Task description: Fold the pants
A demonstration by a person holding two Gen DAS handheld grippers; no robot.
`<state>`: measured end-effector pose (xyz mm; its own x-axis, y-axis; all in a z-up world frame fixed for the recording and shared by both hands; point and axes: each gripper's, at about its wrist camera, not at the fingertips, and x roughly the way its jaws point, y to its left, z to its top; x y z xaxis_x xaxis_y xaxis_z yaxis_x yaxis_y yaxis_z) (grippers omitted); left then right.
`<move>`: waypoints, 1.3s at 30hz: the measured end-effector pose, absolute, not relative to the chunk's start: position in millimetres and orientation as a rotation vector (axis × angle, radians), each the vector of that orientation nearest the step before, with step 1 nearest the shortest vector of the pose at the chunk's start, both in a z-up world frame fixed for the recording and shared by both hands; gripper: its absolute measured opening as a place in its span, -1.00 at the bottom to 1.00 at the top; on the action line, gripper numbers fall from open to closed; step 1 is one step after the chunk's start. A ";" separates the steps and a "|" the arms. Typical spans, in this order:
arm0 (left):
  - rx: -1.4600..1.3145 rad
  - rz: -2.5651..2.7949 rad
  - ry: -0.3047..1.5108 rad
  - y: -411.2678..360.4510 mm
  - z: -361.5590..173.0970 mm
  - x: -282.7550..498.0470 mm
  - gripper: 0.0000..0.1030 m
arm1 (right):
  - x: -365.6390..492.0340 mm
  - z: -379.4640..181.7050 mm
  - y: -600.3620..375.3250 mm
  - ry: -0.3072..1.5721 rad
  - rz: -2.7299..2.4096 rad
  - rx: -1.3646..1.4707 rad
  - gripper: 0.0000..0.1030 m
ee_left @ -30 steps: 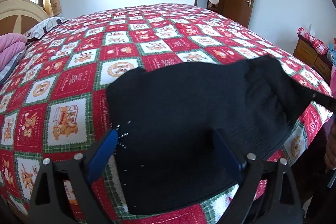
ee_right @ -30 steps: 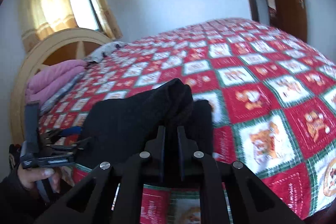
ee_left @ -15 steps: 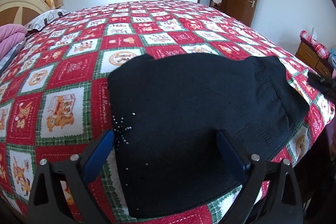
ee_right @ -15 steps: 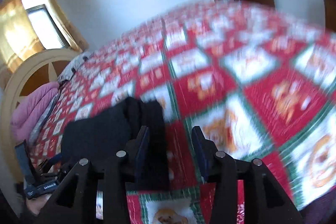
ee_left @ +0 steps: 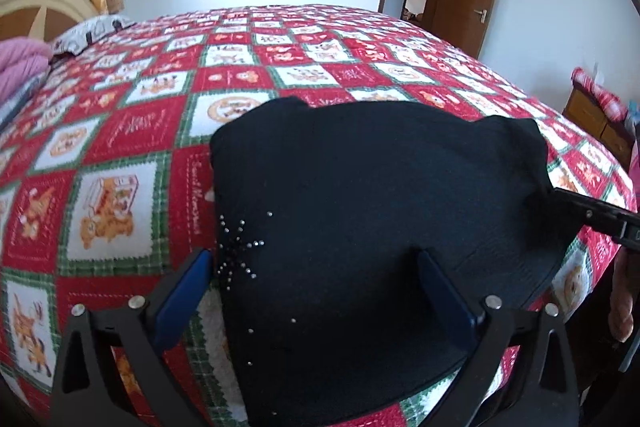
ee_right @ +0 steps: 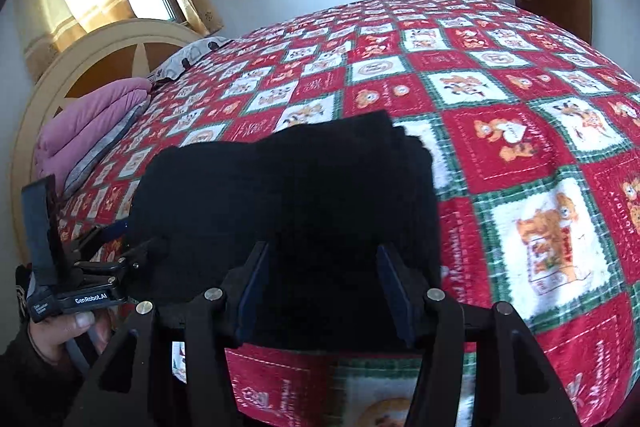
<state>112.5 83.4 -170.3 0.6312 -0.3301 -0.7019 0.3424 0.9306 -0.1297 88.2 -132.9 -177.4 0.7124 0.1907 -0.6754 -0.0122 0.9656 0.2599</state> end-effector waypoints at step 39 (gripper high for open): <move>-0.102 -0.477 0.763 104.4 -174.3 131.5 0.91 | 104.6 -200.1 -186.1 0.779 0.138 0.464 0.11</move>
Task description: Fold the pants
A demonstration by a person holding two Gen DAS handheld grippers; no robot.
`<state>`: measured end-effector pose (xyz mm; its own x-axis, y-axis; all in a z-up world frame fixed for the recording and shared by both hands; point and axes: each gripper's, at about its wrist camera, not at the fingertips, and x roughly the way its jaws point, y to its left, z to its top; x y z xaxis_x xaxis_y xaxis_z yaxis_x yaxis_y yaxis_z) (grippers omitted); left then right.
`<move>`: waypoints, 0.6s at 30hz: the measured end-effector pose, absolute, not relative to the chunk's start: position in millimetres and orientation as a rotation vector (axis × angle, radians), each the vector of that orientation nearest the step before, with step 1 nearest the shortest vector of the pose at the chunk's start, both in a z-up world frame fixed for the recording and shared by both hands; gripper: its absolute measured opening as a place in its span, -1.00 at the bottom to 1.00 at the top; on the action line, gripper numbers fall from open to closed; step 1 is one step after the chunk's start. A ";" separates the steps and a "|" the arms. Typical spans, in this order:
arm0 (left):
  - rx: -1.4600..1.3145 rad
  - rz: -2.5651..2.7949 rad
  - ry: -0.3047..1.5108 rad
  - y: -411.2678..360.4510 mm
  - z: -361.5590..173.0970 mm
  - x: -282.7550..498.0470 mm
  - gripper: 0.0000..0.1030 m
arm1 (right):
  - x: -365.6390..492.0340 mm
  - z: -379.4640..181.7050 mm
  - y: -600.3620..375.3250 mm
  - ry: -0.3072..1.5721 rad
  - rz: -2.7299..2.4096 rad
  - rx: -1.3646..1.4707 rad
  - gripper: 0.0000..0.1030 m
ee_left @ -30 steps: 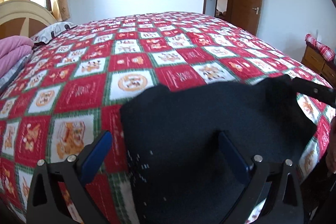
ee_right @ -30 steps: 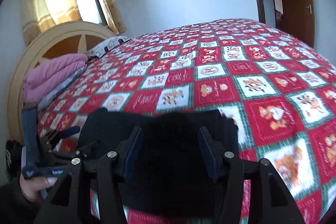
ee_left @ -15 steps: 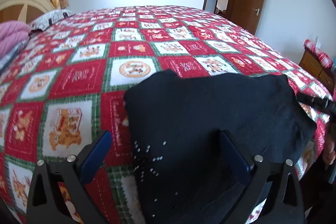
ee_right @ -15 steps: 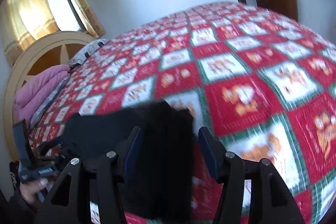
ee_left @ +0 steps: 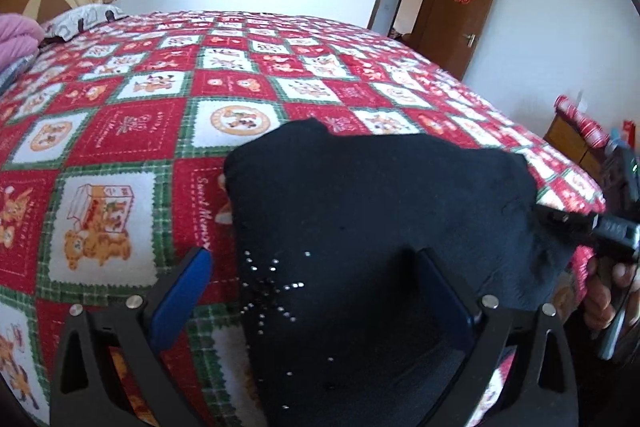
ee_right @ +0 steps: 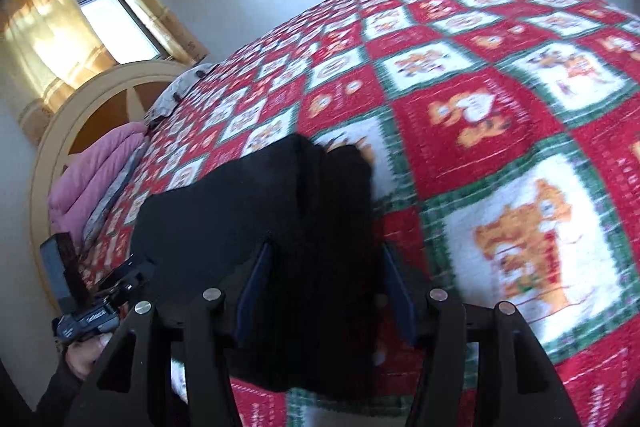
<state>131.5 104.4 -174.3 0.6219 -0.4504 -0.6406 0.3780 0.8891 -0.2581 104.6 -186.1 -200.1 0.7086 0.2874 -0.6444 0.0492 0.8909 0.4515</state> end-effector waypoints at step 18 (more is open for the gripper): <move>-0.257 -0.572 0.775 123.6 -162.6 125.6 -0.71 | 80.9 -154.9 -136.4 0.641 0.187 0.267 -0.53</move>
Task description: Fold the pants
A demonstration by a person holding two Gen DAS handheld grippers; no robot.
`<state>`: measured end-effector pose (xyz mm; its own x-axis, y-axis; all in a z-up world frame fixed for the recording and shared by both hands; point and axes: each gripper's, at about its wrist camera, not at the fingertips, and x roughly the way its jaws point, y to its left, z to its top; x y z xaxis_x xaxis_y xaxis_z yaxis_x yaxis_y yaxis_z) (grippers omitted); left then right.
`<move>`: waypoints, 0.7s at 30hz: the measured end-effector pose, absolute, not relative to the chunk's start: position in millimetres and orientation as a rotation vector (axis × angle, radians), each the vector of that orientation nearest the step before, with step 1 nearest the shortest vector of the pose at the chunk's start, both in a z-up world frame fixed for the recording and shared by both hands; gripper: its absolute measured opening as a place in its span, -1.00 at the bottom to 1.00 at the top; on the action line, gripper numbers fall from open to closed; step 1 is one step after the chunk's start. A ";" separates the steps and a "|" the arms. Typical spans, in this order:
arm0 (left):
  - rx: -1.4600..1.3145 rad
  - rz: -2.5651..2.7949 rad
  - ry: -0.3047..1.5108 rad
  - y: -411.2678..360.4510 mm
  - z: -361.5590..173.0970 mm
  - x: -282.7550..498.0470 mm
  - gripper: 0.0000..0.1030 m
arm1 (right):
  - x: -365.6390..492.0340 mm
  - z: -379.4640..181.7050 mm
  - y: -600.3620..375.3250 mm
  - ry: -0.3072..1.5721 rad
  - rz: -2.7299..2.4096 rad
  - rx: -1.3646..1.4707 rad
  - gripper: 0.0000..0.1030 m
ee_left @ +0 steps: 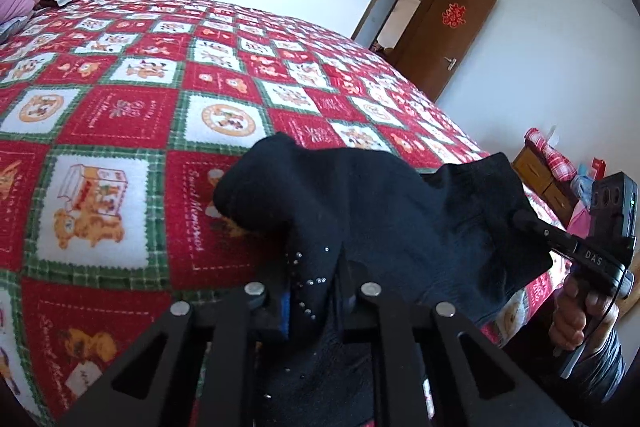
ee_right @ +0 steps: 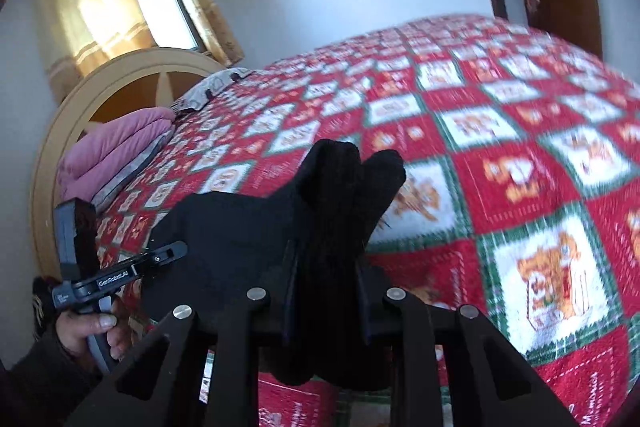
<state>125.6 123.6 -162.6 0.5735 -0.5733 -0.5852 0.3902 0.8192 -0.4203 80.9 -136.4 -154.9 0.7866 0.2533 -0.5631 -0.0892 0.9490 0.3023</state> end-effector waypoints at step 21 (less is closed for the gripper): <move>-0.269 -0.251 0.613 271.0 -116.2 180.8 -0.78 | 258.5 -116.8 3.5 0.649 0.454 0.185 -0.53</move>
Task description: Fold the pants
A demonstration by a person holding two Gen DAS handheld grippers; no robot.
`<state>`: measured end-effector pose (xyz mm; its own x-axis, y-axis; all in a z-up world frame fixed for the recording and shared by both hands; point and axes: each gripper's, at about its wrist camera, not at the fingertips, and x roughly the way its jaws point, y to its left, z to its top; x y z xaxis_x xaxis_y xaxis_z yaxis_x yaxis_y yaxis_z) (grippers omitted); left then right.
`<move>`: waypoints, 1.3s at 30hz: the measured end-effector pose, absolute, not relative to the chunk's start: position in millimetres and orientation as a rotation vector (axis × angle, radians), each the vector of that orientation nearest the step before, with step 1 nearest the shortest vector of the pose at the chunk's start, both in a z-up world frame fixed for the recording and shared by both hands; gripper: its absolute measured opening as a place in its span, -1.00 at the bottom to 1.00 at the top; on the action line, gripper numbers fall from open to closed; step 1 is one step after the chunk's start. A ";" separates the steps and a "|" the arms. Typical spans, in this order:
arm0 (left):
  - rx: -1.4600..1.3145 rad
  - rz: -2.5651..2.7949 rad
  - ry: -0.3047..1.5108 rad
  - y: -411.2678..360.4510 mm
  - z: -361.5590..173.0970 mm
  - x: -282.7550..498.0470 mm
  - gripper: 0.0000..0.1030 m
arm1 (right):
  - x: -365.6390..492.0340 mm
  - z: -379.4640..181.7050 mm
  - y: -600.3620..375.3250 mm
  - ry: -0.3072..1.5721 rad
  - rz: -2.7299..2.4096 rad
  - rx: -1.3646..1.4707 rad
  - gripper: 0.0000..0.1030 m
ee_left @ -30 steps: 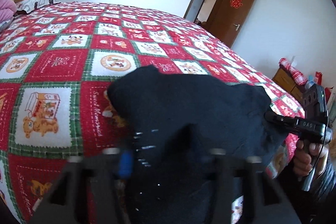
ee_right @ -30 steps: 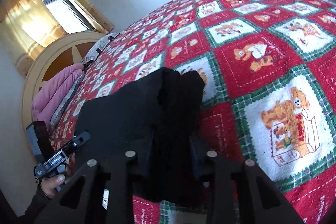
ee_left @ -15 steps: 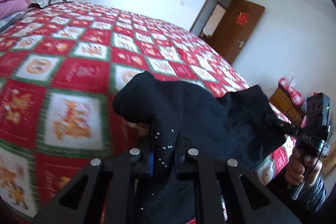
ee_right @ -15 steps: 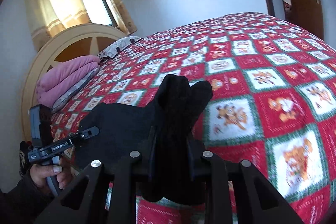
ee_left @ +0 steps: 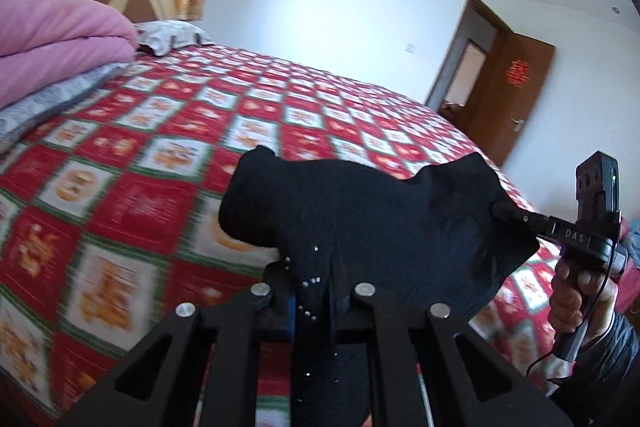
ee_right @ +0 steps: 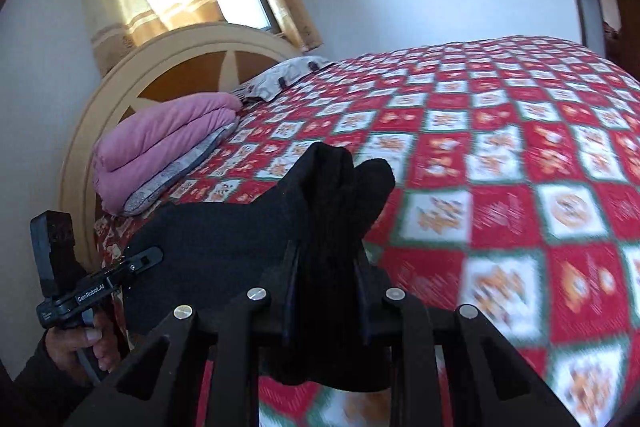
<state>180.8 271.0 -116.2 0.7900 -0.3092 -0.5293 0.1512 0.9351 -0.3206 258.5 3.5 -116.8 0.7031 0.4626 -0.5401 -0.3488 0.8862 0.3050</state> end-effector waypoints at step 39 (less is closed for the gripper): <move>-0.236 -0.030 0.701 316.4 -175.9 209.4 0.70 | 363.2 -186.2 52.7 0.872 0.360 0.191 -0.21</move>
<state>209.4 316.4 -175.9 0.7647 -0.1063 -0.6355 -0.0515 0.9730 -0.2248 363.2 52.7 -186.2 0.5884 0.3836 -0.7118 -0.2296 0.9233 0.3078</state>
